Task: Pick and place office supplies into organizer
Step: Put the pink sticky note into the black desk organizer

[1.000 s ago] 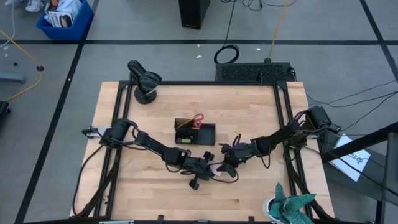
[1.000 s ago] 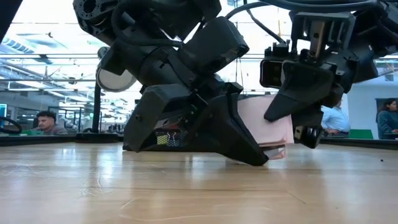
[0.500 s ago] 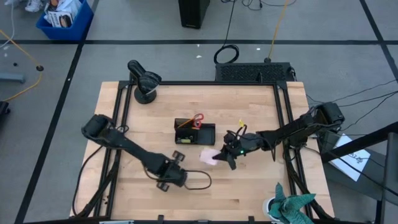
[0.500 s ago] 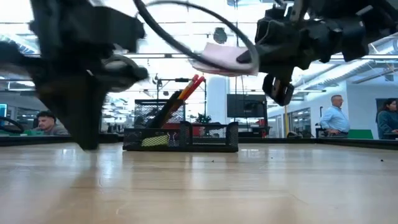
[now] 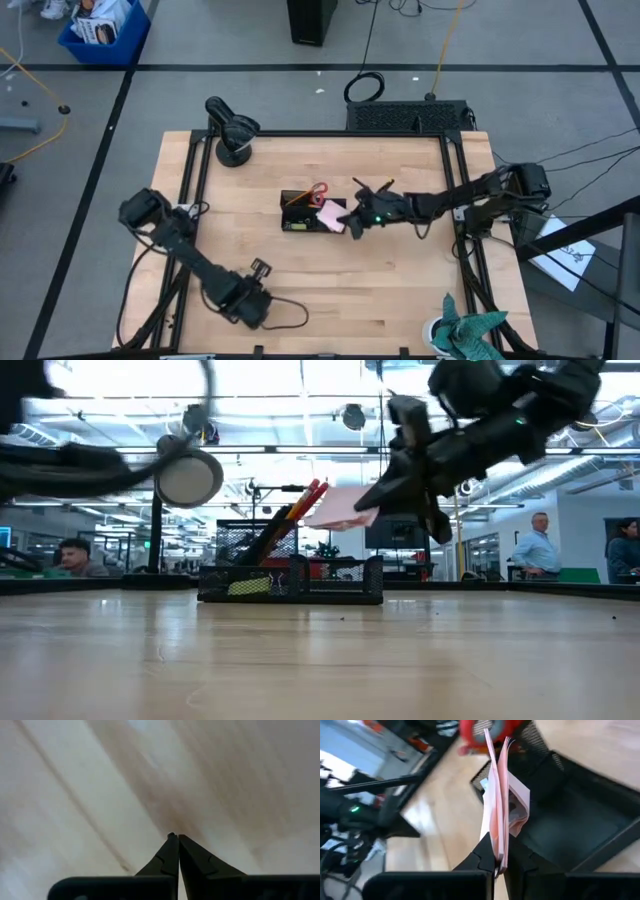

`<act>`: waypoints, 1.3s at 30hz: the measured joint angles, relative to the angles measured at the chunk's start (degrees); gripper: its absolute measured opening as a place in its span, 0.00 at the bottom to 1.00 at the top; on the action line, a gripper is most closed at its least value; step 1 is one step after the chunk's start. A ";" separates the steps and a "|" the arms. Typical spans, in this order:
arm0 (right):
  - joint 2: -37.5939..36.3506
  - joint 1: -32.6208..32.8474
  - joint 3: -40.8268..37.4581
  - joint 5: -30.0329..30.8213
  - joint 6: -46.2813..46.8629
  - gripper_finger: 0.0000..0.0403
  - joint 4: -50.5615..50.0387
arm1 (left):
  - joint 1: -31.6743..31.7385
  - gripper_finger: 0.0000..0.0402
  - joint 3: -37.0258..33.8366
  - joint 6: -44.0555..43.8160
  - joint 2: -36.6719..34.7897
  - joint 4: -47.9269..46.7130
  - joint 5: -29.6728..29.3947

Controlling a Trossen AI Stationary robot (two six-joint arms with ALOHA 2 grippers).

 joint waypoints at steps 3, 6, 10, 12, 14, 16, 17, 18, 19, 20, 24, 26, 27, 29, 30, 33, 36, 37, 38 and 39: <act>0.32 -1.50 5.45 -1.07 0.09 0.02 -10.64 | -2.90 0.01 -0.57 -2.24 -0.01 -0.44 -0.18; 1.09 -2.25 10.33 0.34 -0.02 0.02 -18.60 | -5.70 0.01 -0.66 -4.10 -0.04 -0.28 -1.34; 1.21 -3.75 15.87 0.17 -0.13 0.02 -24.23 | -8.62 0.04 -0.68 -6.17 -0.06 -0.47 -3.17; 1.41 -4.57 17.54 -0.71 -0.70 0.02 -28.81 | -10.17 0.05 -0.68 -6.25 -0.07 -1.10 -3.69; 2.10 -5.38 18.73 -1.51 -1.52 0.02 -30.24 | -11.45 0.05 -0.68 -6.29 -0.07 -1.95 -4.17; 2.63 -5.87 19.14 -2.75 -2.17 0.02 -30.55 | -12.53 0.05 -0.68 -6.41 -0.07 -2.02 -4.54; 3.17 -5.97 19.14 -2.87 -2.25 0.02 -30.66 | -12.90 0.05 -0.68 -6.41 -0.07 -2.06 -4.54; 3.93 -6.01 19.14 -2.88 -2.47 0.02 -30.61 | -13.28 0.05 -0.68 -6.68 -0.09 -2.18 -4.60; 4.85 -6.01 19.14 -3.40 -2.94 0.02 -30.73 | -13.66 0.05 -0.68 -6.92 -0.09 -2.16 -4.61; 5.76 -6.00 19.12 -4.52 -3.37 0.02 -30.91 | -13.88 0.05 -0.68 -7.25 -0.09 -2.25 -4.61; 9.01 -6.35 19.10 -7.75 -5.94 0.02 -30.80 | -14.18 0.05 -0.68 -7.68 -0.09 -2.82 -4.64; 9.85 -7.13 19.10 -9.36 -8.68 0.02 -30.83 | -14.14 0.05 -0.68 -7.68 -0.09 -2.98 -4.79; 9.99 -7.59 19.10 -10.11 -10.36 0.02 -31.09 | -14.05 0.05 -0.68 -7.68 -0.09 -2.95 -5.22; 9.99 -8.58 19.10 -10.99 -13.99 0.02 -30.65 | -13.74 0.05 -0.66 -7.65 -0.09 -2.99 -6.38; 9.97 -9.18 19.19 -12.15 -15.82 0.02 -30.71 | -13.63 0.05 -0.66 -7.65 -0.09 -2.97 -6.55; 9.99 -11.11 20.15 -16.12 -20.36 0.02 -33.50 | -13.10 0.05 -0.65 -7.28 -0.13 -3.03 -6.57; 9.97 -12.59 20.56 -17.79 -24.43 0.02 -35.45 | -12.54 0.05 -0.63 -6.18 -0.13 -3.10 -6.60; 9.99 -12.99 20.56 -18.70 -25.32 0.02 -35.85 | -12.39 0.05 -0.63 -5.97 -0.13 -3.10 -6.60; 10.03 -13.37 20.56 -19.59 -26.06 0.02 -36.04 | -12.22 0.05 -0.63 -5.89 -0.13 -3.10 -6.60; 10.03 -13.58 20.56 -20.18 -26.60 0.02 -36.14 | -12.00 0.05 -0.63 -5.88 -0.13 -3.08 -6.59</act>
